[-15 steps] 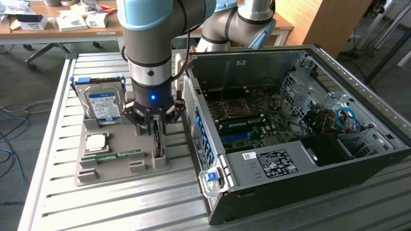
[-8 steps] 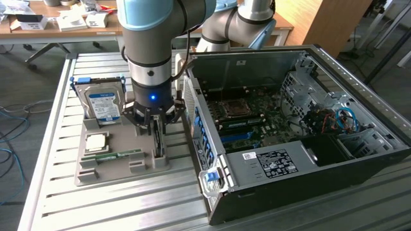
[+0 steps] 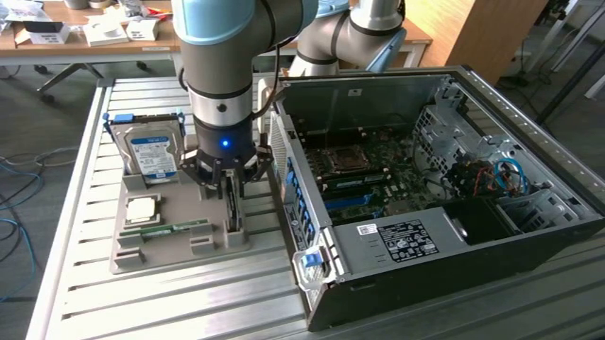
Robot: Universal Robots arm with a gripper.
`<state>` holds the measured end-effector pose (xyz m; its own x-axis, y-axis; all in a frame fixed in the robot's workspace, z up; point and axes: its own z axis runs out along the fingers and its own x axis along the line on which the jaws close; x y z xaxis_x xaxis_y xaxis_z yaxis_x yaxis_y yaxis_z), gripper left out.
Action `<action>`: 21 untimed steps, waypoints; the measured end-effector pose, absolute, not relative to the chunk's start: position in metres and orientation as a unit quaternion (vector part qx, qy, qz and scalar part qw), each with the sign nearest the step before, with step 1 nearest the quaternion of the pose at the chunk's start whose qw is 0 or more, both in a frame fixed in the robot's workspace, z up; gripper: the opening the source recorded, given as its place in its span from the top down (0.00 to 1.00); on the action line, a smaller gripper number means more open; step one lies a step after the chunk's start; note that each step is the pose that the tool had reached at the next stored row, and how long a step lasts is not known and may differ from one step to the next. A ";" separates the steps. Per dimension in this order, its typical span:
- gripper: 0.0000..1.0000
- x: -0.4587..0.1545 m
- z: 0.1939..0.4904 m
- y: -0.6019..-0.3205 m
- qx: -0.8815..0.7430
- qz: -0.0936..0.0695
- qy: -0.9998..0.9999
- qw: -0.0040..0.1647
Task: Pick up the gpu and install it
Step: 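Pick up the gpu and move the gpu toward the slot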
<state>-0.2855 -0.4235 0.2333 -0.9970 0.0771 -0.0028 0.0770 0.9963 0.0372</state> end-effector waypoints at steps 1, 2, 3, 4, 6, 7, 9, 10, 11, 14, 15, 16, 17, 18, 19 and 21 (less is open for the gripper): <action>0.60 -0.286 0.233 -0.423 0.039 0.019 0.999 0.002; 0.66 -0.286 0.233 -0.423 0.039 0.019 0.999 0.002; 0.73 -0.286 0.233 -0.423 0.039 0.019 0.999 0.002; 0.73 -0.286 0.233 -0.423 0.039 0.019 0.999 0.002; 0.74 -0.286 0.233 -0.423 0.039 0.019 0.999 0.002; 0.74 -0.286 0.233 -0.423 0.039 0.019 0.999 0.002; 0.74 -0.286 0.233 -0.423 0.039 0.019 0.999 0.002; 0.74 -0.286 0.233 -0.423 0.039 0.019 0.999 0.002; 0.74 -0.286 0.233 -0.423 0.039 0.019 0.999 0.002; 0.74 -0.286 0.233 -0.423 0.039 0.019 0.999 0.002; 0.74 -0.286 0.233 -0.423 0.039 0.019 0.999 0.002; 0.74 -0.286 0.233 -0.423 0.039 0.019 0.999 0.002; 0.74 -0.286 0.233 -0.423 0.039 0.019 0.999 0.002; 0.74 -0.286 0.233 -0.423 0.039 0.019 0.999 0.002; 0.74 -0.286 0.233 -0.423 0.038 0.019 0.999 0.002; 0.74 -0.286 0.233 -0.423 0.033 0.019 0.999 0.002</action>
<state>-0.2855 -0.4235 0.2333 -0.9978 0.0659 -0.0028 0.0658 0.9971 0.0371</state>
